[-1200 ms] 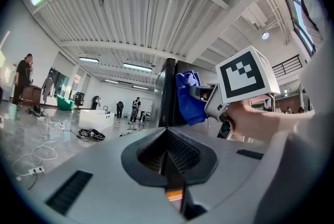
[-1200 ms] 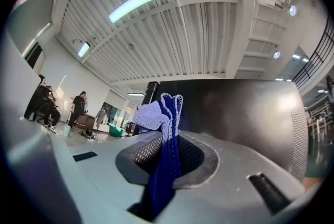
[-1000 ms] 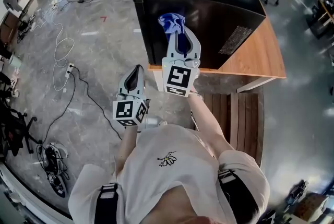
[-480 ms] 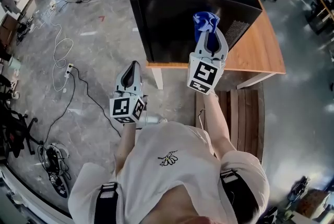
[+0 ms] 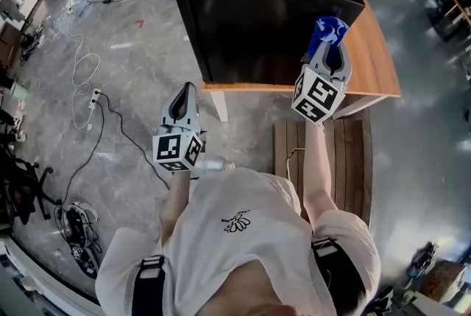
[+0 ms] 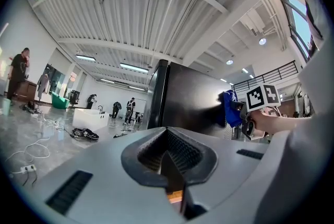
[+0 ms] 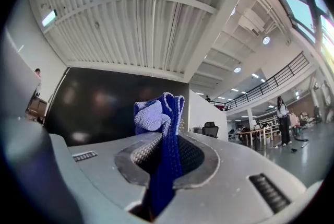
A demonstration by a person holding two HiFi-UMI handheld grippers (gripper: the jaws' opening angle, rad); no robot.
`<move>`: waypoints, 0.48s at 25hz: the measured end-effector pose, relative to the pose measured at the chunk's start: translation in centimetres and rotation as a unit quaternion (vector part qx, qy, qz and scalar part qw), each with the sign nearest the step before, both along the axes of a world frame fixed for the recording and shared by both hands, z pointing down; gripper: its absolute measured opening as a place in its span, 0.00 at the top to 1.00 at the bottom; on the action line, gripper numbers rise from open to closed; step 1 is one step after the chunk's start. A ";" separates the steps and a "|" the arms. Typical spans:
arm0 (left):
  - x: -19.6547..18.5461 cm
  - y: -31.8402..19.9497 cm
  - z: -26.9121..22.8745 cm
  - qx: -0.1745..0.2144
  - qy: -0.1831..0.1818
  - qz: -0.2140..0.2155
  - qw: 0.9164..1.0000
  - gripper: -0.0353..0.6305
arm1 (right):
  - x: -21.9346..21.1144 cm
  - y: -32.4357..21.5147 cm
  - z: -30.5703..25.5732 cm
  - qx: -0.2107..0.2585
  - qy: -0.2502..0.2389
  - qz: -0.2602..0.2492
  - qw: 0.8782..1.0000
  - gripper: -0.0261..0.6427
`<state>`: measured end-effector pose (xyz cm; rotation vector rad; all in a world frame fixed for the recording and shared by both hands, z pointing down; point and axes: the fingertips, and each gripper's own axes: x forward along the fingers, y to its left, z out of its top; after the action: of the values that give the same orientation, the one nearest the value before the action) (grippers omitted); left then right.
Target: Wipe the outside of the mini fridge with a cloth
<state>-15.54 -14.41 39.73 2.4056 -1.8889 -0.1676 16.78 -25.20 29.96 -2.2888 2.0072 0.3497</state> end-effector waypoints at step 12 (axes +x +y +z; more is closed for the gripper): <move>1.2 -0.7 0.0 0.002 0.000 0.014 1.000 0.94 | 4.6 -0.3 0.2 -0.006 -0.006 0.039 0.999 0.87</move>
<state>-14.33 -15.12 39.70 2.4333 -1.8546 -0.1701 21.36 -25.51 30.18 -2.3749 1.9243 0.3292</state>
